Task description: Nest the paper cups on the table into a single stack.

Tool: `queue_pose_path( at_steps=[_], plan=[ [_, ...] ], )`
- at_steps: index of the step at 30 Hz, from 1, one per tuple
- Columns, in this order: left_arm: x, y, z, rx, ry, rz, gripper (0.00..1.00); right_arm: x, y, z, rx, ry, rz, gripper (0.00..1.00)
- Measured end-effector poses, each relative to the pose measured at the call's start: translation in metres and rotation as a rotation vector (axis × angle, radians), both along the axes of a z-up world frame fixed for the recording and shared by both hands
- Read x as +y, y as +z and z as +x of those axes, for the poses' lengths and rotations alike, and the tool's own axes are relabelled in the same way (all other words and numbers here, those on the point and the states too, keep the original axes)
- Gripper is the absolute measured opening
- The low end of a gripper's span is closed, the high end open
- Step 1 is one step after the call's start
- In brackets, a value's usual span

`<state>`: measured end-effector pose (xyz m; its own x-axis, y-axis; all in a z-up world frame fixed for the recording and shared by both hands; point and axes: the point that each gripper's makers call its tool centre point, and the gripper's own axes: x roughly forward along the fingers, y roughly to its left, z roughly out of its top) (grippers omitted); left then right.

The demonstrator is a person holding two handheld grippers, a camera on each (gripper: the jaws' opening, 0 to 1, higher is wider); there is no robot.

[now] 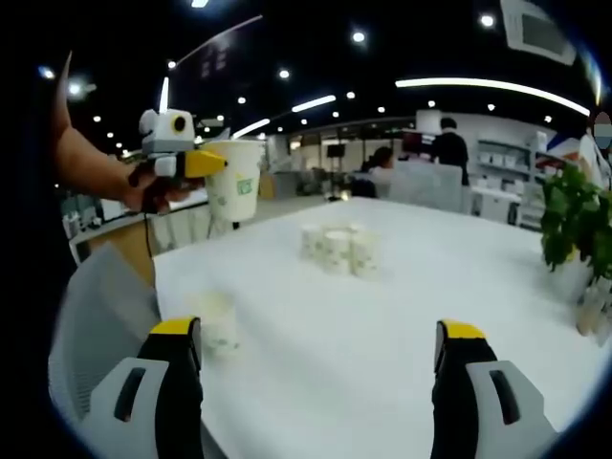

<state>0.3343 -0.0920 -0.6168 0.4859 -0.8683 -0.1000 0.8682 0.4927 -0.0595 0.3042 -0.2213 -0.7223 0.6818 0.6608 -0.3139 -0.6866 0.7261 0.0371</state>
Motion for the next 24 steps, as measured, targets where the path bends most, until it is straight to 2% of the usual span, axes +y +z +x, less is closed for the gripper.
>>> queue_pose_path(
  at_steps=[11, 18, 24],
  plan=[
    [-0.002, 0.005, -0.032, -0.026, -0.052, -0.006, 0.38, 0.003, 0.004, -0.005, -0.009, -0.019, 0.014, 1.0],
    [0.001, 0.009, -0.047, -0.028, -0.051, -0.028, 0.38, -0.001, 0.004, -0.006, -0.009, -0.042, 0.02, 1.0],
    [-0.004, 0.006, -0.059, -0.018, -0.081, -0.041, 0.38, -0.005, 0.0, -0.008, 0.007, -0.064, 0.022, 1.0]
  ],
)
